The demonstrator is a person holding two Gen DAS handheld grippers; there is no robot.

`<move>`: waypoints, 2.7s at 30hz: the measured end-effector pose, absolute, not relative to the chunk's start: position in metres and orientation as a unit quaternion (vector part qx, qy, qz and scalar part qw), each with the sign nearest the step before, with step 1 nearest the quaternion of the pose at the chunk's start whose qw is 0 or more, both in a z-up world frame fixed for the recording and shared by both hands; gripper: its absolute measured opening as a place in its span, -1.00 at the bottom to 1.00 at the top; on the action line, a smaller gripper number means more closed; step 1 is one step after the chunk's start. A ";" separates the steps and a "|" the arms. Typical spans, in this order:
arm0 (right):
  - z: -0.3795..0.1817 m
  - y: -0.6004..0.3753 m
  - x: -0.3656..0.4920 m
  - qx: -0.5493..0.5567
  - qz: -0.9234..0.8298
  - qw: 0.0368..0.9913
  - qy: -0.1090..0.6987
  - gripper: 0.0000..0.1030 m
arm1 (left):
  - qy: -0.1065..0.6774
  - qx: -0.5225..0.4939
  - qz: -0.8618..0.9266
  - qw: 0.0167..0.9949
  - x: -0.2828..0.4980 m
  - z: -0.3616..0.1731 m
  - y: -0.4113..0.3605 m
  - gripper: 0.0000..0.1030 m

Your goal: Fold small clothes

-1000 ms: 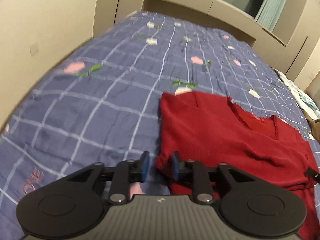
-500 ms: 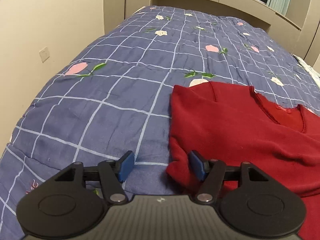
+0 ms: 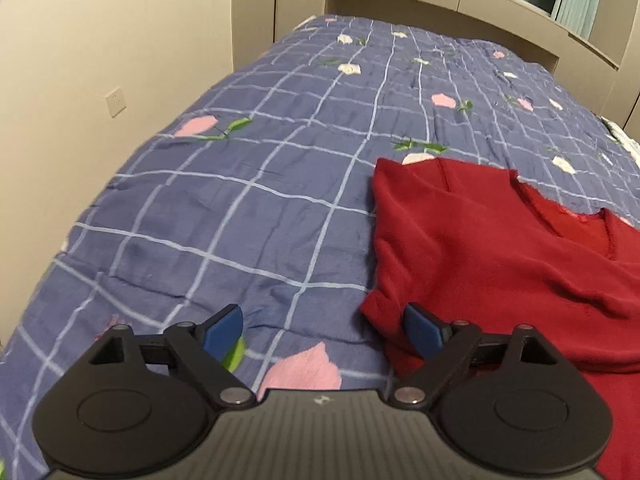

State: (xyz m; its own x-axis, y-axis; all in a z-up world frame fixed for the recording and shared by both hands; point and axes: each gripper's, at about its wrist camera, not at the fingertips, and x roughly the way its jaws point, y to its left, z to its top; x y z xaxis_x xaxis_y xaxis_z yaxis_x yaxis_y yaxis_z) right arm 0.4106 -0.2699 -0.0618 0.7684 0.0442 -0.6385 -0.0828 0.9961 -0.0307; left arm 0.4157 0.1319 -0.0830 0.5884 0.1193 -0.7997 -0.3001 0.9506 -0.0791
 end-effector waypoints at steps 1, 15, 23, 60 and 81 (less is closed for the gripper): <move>-0.057 -0.275 0.399 -0.019 0.048 0.941 0.335 0.59 | 0.435 -0.102 0.114 0.887 0.409 -0.079 0.132 0.86; -0.038 -0.333 0.236 0.112 0.104 0.910 0.386 0.97 | 0.454 -0.154 -0.012 0.878 0.252 -0.070 0.123 0.99; -0.052 -0.313 0.172 0.101 0.109 0.887 0.436 0.59 | 0.502 -0.168 -0.070 0.845 0.190 -0.083 0.096 0.87; -0.052 -0.348 0.146 0.093 0.005 0.910 0.404 -0.89 | 0.554 -0.281 -0.029 0.783 0.177 -0.095 0.112 0.44; -0.055 -0.349 0.147 0.099 0.006 0.908 0.406 -0.88 | 0.556 -0.313 -0.012 0.770 0.175 -0.098 0.119 -0.08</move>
